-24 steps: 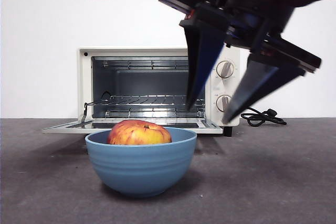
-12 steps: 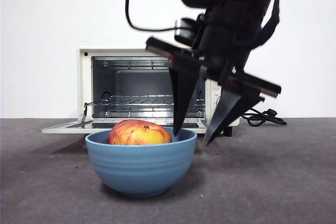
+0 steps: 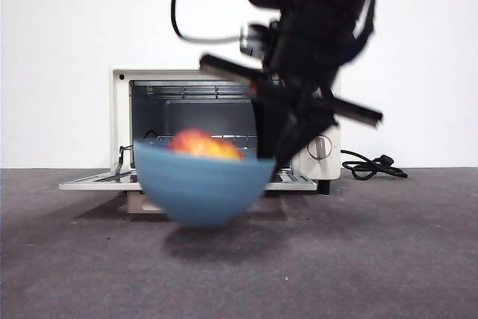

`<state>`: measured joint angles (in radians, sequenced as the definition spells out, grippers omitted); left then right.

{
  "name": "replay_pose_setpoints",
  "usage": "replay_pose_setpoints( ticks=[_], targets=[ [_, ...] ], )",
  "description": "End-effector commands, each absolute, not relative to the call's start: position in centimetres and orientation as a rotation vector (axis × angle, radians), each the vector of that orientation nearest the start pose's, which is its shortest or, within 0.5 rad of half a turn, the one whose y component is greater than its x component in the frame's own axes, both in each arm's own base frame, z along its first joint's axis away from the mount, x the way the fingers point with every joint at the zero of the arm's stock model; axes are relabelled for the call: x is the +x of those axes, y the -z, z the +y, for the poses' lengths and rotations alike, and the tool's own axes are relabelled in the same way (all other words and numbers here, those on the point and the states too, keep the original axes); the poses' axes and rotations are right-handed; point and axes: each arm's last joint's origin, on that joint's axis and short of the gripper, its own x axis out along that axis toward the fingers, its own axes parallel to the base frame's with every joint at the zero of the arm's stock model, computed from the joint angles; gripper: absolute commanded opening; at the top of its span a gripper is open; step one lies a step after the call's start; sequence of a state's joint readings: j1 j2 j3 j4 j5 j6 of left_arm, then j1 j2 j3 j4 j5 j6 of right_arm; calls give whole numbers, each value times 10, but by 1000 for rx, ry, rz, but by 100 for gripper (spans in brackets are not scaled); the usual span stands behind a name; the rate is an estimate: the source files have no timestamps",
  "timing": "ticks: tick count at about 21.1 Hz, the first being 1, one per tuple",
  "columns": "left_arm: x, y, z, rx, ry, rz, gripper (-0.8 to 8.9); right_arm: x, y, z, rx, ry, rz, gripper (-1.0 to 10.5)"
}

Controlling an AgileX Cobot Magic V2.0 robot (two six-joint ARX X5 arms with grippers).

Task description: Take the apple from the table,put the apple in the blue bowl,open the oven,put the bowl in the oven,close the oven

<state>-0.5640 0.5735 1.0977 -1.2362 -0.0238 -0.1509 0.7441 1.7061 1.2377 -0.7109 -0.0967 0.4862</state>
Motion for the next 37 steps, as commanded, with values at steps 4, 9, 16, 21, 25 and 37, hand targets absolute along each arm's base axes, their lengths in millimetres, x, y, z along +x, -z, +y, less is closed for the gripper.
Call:
replay_pose_setpoints(
  ticks=[4, 9, 16, 21, 25, 37],
  targets=[
    [48, -359, -30, 54, 459, 700, -5, 275, -277, 240, 67, -403, 1137, -12],
    [53, -362, -32, 44, 464, 668, -5, 332, -297, 253, 79, -383, 1144, -12],
    [53, -362, -32, 49, 464, 670, -5, 404, -292, 244, 275, -298, 1153, -12],
    [53, -362, -32, 49, 464, 670, -5, 422, -277, 228, 321, -236, 1186, -12],
    [53, -362, -32, 49, 464, 671, -5, 427, -276, 220, 320, -168, 1164, -12],
    [53, -362, -32, 48, 464, 672, -5, 430, -274, 216, 313, -114, 1153, 13]
  ],
)
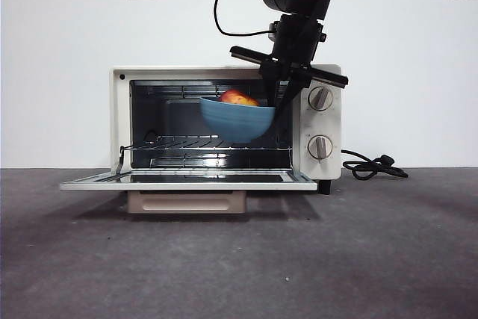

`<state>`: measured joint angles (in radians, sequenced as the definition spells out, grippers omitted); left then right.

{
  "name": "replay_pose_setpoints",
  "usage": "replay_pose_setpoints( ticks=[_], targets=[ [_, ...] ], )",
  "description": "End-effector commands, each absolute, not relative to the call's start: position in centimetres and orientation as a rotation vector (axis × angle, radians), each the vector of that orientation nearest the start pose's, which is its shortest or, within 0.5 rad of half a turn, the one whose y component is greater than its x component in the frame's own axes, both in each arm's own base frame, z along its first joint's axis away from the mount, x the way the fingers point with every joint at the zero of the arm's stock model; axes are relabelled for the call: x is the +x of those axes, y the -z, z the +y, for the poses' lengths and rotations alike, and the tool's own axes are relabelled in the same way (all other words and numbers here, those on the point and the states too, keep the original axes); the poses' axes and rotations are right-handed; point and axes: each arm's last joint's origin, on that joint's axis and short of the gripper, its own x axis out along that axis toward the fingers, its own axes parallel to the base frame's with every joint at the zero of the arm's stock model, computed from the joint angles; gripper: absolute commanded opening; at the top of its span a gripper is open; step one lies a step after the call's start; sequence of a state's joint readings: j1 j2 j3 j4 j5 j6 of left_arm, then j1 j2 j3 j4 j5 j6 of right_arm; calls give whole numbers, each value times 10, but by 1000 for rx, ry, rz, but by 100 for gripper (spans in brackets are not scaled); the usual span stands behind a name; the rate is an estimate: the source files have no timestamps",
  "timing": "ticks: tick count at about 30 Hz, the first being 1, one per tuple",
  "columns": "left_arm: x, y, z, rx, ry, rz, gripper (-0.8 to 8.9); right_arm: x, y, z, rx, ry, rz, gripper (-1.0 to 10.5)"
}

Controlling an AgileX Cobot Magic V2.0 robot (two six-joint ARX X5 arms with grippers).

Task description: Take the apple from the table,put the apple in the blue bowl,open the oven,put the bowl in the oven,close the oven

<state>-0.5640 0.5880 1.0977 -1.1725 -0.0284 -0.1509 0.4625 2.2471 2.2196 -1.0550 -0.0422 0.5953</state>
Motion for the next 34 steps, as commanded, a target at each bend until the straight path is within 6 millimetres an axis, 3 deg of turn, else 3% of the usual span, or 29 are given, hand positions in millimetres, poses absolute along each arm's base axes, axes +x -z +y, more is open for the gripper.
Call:
replay_pose_setpoints(
  ticks=[1, 5, 25, 34],
  targets=[
    [53, -362, -32, 48, 464, 672, -5, 429, -274, 216, 313, -114, 1153, 43],
    [53, -362, -32, 50, 463, 676, -5, 429, -274, 216, 313, -117, 1159, 291],
    [51, -359, -31, 61, 458, 708, -5, 420, -279, 220, 193, -106, 1144, 283],
    [50, -358, -31, 65, 456, 721, -5, 410, -304, 219, 122, -99, 1053, 283]
  ],
)
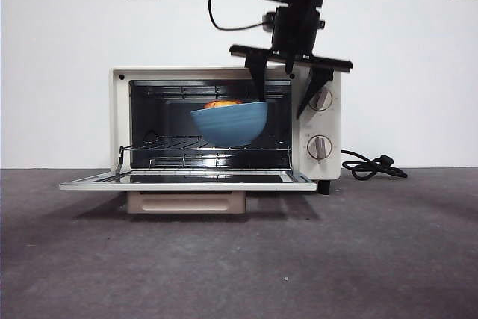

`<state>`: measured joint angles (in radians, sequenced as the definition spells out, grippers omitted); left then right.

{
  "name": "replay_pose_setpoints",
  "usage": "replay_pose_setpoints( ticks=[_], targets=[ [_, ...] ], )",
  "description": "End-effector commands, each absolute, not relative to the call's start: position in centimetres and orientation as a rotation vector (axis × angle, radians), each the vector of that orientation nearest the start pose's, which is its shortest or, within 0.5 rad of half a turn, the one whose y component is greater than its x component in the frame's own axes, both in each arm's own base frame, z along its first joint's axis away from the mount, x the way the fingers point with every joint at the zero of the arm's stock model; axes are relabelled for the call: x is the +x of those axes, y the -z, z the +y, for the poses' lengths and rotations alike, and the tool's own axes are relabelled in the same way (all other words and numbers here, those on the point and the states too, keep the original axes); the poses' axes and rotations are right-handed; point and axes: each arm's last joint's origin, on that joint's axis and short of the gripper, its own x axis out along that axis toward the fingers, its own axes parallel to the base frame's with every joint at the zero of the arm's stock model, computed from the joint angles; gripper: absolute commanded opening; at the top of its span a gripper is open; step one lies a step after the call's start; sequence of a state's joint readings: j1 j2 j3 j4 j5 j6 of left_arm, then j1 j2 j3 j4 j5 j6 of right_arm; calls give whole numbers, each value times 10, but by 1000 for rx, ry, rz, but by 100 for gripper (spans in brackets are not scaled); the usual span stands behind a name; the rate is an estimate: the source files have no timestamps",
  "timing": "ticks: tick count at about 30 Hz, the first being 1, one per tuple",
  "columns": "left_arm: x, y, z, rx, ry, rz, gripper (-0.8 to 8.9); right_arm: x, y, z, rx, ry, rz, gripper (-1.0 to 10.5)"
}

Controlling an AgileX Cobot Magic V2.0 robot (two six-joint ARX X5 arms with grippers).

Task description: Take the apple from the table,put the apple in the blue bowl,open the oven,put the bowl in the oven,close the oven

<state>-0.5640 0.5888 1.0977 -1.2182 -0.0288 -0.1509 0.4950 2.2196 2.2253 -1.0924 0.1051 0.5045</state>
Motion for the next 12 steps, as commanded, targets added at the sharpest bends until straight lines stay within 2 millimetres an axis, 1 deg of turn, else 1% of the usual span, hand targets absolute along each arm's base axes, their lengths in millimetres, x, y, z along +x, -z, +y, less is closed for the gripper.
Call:
replay_pose_setpoints(
  ticks=[1, 6, 9, 10, 12],
  targets=[
    [50, -358, -31, 65, 456, 721, -5, 409, -308, 218, 123, -103, 1044, 283],
    [50, -358, -31, 68, 447, 719, -5, 399, -328, 213, 99, -139, 1002, 282],
    [52, -358, -30, 91, 386, 712, -6, 389, -343, 211, 62, -182, 983, 278],
    [53, -358, -30, 95, 377, 715, -6, 384, -349, 210, 39, -217, 983, 255],
    [56, -356, -31, 107, 358, 725, -6, 375, -360, 206, -8, -257, 979, 136]
  ],
)
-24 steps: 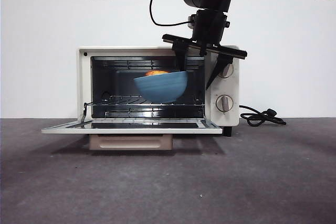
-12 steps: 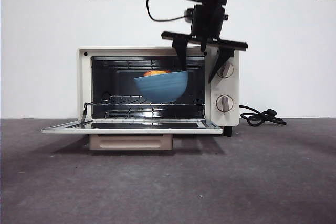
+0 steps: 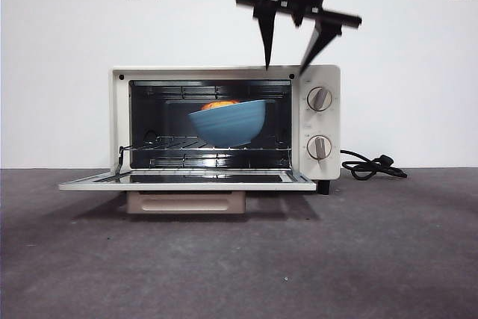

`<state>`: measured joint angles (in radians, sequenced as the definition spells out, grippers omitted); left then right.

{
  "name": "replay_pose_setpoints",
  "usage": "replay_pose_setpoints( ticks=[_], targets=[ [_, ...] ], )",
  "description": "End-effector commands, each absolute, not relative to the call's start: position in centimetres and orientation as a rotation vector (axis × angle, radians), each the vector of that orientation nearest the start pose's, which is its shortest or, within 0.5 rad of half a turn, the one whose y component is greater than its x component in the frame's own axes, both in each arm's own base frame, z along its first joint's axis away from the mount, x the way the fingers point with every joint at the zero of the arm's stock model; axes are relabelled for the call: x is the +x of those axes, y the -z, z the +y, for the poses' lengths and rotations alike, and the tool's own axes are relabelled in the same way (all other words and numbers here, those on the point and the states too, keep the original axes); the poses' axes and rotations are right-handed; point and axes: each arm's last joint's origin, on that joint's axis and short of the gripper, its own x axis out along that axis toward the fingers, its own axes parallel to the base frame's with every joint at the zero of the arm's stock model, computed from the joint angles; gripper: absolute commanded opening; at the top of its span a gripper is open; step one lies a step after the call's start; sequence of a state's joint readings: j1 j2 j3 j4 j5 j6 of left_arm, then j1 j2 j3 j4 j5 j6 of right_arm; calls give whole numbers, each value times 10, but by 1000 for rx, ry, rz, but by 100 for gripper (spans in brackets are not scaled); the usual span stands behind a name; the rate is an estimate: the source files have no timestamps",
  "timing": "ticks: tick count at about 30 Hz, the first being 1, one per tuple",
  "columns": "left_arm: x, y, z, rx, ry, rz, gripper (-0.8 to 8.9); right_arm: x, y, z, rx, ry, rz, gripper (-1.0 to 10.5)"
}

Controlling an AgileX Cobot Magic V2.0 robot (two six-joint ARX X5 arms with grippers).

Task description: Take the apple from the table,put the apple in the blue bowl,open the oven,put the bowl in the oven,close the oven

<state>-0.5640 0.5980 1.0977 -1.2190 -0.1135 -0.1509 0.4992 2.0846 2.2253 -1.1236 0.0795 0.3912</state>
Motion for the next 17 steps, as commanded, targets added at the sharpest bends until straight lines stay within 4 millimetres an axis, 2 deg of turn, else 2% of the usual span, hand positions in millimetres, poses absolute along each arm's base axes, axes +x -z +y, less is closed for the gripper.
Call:
replay_pose_setpoints(
  ticks=[1, 3, 8, 11, 17],
  targets=[
    [58, -355, -32, 116, 350, 731, -6, 370, -365, 205, -33, -262, 973, 89],
    [64, -352, -35, 148, 326, 745, -7, 360, -376, 201, -99, -265, 960, 34],
    [86, -331, -48, 177, 312, 795, -8, 336, -399, 184, -210, -194, 939, 27],
    [102, -309, -57, 163, 329, 830, -9, 320, -415, 174, -240, -200, 919, 27],
    [140, -255, -71, 19, 475, 939, -9, 284, -445, 154, -269, -234, 843, 27]
  ],
)
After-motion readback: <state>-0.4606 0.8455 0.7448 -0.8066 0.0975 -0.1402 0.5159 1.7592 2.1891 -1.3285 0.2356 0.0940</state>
